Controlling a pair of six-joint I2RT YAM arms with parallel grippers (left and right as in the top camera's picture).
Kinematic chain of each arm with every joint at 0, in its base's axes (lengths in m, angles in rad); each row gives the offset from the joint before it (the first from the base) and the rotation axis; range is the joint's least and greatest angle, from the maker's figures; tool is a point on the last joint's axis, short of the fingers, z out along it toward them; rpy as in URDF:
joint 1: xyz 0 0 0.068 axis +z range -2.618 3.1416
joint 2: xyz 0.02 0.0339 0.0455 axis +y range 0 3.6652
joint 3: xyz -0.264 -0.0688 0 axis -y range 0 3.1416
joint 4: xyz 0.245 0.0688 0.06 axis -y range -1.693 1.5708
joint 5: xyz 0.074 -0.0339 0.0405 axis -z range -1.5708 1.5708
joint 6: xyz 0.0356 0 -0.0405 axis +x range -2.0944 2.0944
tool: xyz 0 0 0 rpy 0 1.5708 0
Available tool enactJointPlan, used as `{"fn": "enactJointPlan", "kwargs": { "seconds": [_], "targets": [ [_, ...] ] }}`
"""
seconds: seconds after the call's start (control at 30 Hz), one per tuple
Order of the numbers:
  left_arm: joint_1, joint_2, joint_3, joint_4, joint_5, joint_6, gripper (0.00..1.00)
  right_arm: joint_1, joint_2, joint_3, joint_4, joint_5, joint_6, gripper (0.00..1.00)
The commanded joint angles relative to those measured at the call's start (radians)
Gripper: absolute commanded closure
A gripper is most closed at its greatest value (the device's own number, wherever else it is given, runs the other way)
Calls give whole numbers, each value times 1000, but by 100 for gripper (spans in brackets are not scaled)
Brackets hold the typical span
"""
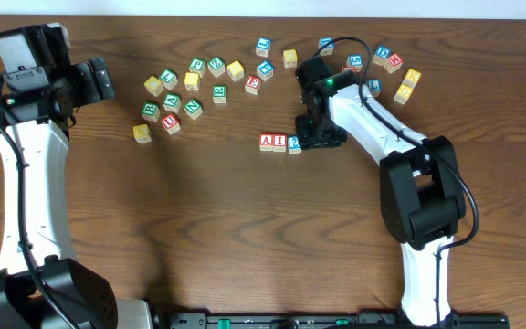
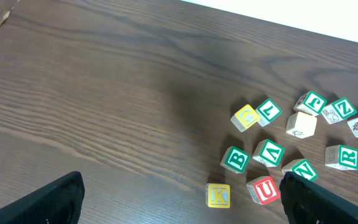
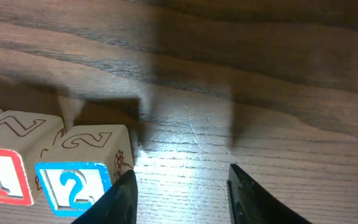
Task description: Spell out AI2
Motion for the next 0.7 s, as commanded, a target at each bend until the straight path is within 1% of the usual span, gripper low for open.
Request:
{"fn": "enactJointPlan", "kwargs": {
  "seconds": [0.0, 0.5, 0.67],
  "targets": [
    [-2, -6, 23, -3, -2, 6, 1, 7, 6, -10, 1, -6, 13, 59],
    [-2, -6, 23, -3, -2, 6, 1, 9, 2, -5, -4, -28, 12, 58],
    [-2, -6, 23, -3, -2, 6, 1, 9, -4, 30, -42, -28, -3, 58]
  ]
}}
